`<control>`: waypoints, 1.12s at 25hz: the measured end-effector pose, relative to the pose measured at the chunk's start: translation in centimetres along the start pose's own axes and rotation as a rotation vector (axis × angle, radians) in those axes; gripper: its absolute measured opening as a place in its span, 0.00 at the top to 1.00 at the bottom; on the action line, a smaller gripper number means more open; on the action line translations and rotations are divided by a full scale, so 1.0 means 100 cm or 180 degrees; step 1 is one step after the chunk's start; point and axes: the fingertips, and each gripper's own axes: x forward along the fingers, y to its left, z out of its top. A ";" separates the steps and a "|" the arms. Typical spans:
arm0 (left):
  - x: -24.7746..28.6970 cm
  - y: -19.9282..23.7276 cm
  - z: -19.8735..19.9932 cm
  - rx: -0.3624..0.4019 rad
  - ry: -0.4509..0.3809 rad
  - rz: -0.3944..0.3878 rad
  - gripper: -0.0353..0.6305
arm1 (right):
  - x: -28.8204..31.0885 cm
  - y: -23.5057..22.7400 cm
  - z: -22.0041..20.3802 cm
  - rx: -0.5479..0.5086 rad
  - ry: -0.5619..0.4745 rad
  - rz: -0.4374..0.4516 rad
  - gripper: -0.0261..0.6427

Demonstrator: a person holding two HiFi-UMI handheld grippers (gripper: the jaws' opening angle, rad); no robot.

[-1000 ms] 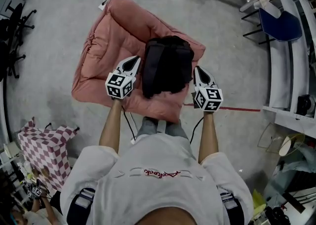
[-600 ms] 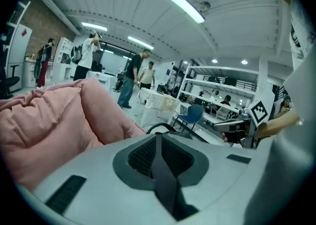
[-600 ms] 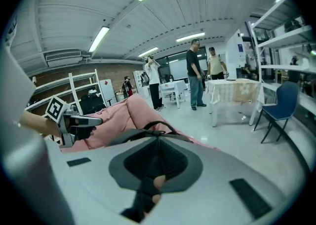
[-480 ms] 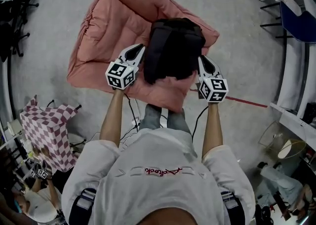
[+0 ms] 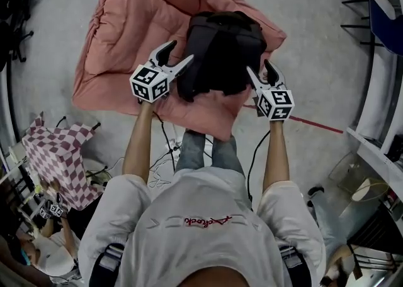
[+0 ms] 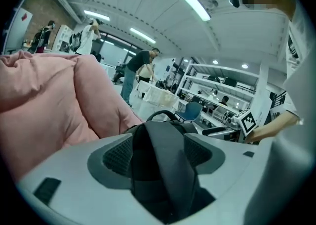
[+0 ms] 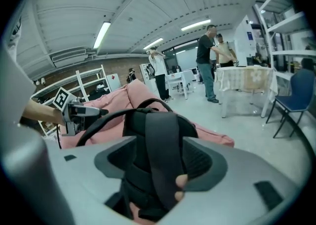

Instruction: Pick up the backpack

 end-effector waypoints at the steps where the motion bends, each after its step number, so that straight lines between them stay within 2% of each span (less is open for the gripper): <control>1: 0.004 0.000 -0.002 -0.0035 0.0021 -0.0046 0.48 | 0.005 -0.004 -0.003 -0.0008 0.0022 0.0011 0.53; 6: 0.026 -0.004 -0.013 -0.0039 0.0138 -0.0277 0.48 | 0.033 -0.020 -0.013 -0.0076 0.0129 0.0110 0.53; 13: 0.042 -0.016 -0.030 -0.0178 0.0210 -0.0549 0.49 | 0.045 -0.010 -0.027 -0.0234 0.0265 0.0404 0.53; 17: 0.056 -0.038 -0.044 -0.0081 0.0422 -0.0858 0.49 | 0.041 0.002 -0.038 -0.0291 0.0486 0.0773 0.61; 20: 0.066 -0.044 -0.042 0.0008 0.0432 -0.0929 0.49 | 0.040 0.008 -0.040 -0.0279 0.0616 0.1047 0.64; 24: 0.076 -0.046 -0.036 0.0075 0.0413 -0.0995 0.51 | 0.039 0.016 -0.047 -0.0301 0.0986 0.1562 0.71; 28: 0.082 -0.045 -0.038 0.0107 0.0427 -0.1015 0.53 | 0.046 0.024 -0.057 -0.0686 0.1396 0.1864 0.75</control>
